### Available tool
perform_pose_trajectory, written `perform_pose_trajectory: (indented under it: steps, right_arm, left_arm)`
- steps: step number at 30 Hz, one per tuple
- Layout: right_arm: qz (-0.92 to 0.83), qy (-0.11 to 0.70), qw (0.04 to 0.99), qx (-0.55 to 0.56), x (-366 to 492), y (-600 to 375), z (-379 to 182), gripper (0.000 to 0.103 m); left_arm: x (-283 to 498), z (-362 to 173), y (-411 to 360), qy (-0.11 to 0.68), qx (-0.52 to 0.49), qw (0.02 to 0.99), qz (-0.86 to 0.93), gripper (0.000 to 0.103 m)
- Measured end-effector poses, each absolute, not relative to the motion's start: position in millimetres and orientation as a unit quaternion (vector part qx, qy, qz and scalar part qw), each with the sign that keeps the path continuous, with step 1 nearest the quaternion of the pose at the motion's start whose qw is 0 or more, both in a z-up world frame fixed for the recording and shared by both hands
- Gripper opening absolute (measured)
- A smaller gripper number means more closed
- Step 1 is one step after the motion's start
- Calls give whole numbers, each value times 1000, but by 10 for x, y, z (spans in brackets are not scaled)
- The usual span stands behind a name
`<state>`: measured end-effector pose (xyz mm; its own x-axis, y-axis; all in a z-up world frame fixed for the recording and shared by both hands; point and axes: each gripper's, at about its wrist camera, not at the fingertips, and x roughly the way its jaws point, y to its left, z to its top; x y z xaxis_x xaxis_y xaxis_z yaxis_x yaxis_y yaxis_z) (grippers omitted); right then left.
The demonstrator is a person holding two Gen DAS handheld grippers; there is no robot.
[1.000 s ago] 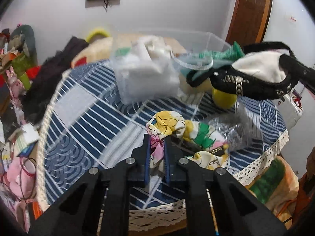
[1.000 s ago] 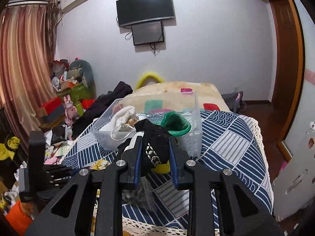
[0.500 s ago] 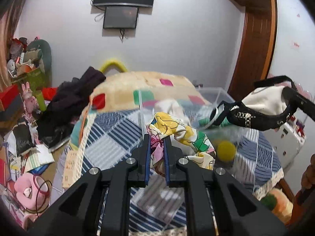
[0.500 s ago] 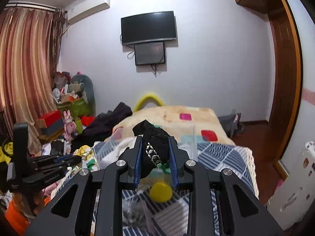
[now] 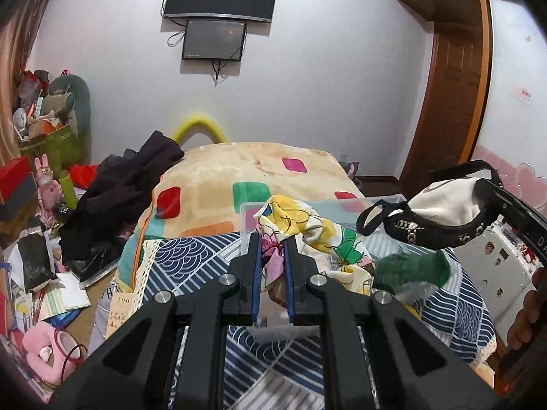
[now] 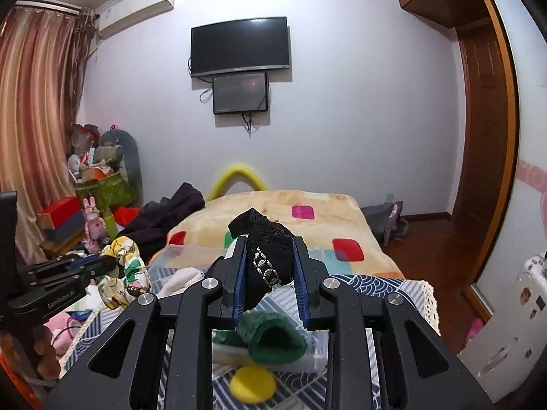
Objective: Organize soft objects
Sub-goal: 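Drop the floral cloth into the box with the left gripper while the right places the cap inside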
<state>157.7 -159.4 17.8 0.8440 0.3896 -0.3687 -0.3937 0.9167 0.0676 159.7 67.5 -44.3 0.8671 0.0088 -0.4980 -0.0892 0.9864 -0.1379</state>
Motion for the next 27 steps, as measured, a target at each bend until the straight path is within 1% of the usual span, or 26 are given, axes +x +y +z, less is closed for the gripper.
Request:
perform_pose_trajectory:
  steps: [7,11,18,21,23,25,27]
  right_arm:
    - [197,222,955,-22,1792,-1522,-1,22]
    - [194,254,947,-34,1913,-1508,-161,22]
    - [193,309,930,-53,2057,-1443,-364,23]
    - [195,315,927,-57,2040,-1455,-351,28]
    - [197,314,927,-59,2023,-1478,-332,29]
    - [199,314,927,-60,1987,-1502,-308,36]
    - [201,310,928,-58,1959,-1541,-272,40]
  left_arm:
    - [1941,-606,606,278,-67,958,34,11]
    - [2101,-758,552,299,-58,952,35,11]
    - [2164,-927,410,329,-31,944,18,12]
    - [2148,-927,363,327,-22,944,16,16]
    - [2140,-921,357,330,-23,944,13,19]
    - [2133,-905,359,333,-27,943,11,28]
    - [2092,-867,376,329,-32,944,10,34]
